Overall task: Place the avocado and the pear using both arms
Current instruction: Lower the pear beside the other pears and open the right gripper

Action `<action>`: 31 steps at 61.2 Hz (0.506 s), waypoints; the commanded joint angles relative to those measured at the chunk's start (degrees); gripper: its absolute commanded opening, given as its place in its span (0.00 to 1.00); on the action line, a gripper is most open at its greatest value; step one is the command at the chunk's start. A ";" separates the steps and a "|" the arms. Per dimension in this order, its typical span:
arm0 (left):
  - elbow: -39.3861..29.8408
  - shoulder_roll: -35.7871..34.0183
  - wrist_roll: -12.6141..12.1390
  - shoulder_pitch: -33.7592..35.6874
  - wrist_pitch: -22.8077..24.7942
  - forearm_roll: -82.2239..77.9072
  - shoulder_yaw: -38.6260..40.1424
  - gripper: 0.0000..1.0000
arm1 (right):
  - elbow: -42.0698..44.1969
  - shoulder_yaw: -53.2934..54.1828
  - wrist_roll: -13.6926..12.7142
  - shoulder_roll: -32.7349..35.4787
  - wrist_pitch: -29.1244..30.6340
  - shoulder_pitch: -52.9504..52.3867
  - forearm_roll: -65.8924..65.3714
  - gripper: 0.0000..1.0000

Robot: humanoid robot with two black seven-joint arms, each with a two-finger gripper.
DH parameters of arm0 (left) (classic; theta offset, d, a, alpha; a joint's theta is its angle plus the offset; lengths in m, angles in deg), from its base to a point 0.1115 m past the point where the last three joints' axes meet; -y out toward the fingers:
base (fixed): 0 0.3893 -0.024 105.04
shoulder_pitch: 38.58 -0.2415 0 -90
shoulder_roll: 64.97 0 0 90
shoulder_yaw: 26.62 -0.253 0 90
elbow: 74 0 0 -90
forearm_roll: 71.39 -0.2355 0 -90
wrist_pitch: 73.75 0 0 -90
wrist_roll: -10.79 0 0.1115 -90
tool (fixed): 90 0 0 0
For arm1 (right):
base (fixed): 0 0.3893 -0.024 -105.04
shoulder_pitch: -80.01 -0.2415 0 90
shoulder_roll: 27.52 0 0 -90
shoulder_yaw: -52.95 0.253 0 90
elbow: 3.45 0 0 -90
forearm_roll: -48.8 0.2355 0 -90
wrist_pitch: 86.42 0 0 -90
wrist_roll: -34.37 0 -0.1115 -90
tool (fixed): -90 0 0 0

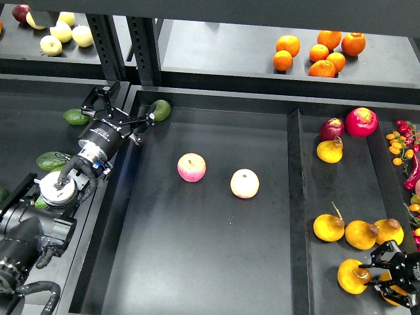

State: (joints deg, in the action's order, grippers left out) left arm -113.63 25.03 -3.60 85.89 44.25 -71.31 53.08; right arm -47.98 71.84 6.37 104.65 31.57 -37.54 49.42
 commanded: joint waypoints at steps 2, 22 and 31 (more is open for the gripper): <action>0.08 0.00 -0.02 -0.02 0.00 0.00 0.01 0.99 | 1.02 0.00 0.00 -0.85 0.01 0.58 0.00 0.09; 0.17 0.00 -0.02 -0.02 0.00 0.00 0.01 0.99 | 1.64 0.00 0.00 -2.09 0.01 1.02 -0.09 0.17; 0.17 0.00 -0.02 -0.02 0.00 0.00 0.01 0.99 | 1.64 0.09 0.00 -2.17 0.01 1.10 -0.09 0.28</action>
State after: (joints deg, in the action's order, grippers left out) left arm -113.47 25.03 -3.60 85.87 44.25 -71.31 53.13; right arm -46.28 71.95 6.39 102.54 31.58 -36.48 49.34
